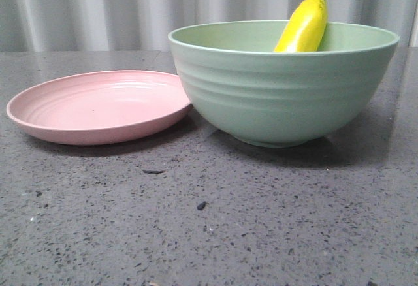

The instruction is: Transfer banana from pink plate to green bowl

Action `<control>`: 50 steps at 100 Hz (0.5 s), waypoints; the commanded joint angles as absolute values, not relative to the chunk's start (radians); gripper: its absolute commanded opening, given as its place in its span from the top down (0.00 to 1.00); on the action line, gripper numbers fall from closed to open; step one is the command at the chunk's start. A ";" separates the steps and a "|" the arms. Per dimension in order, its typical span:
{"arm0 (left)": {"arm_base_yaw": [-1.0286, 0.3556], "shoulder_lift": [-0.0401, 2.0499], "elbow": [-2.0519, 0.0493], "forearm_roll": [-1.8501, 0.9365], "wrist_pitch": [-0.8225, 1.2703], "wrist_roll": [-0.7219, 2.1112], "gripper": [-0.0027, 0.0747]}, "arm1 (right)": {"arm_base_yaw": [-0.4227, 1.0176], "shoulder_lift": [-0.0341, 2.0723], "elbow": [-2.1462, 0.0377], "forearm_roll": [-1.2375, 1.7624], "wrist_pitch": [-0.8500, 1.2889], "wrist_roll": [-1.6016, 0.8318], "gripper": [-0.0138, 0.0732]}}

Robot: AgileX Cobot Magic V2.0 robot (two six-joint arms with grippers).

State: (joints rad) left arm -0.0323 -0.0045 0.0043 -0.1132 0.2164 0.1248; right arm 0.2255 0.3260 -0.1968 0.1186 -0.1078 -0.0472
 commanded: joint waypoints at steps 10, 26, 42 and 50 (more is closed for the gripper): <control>-0.020 -0.033 0.013 -0.124 0.259 0.118 0.99 | 0.223 0.330 -0.225 0.108 -0.194 -0.052 0.91; -0.020 -0.033 0.013 -0.124 0.259 0.118 0.99 | 0.223 0.330 -0.225 0.108 -0.194 -0.052 0.91; -0.020 -0.033 0.013 -0.124 0.259 0.118 0.99 | 0.223 0.330 -0.225 0.108 -0.194 -0.052 0.91; -0.020 -0.033 0.013 -0.124 0.259 0.118 0.99 | 0.223 0.330 -0.225 0.108 -0.194 -0.052 0.91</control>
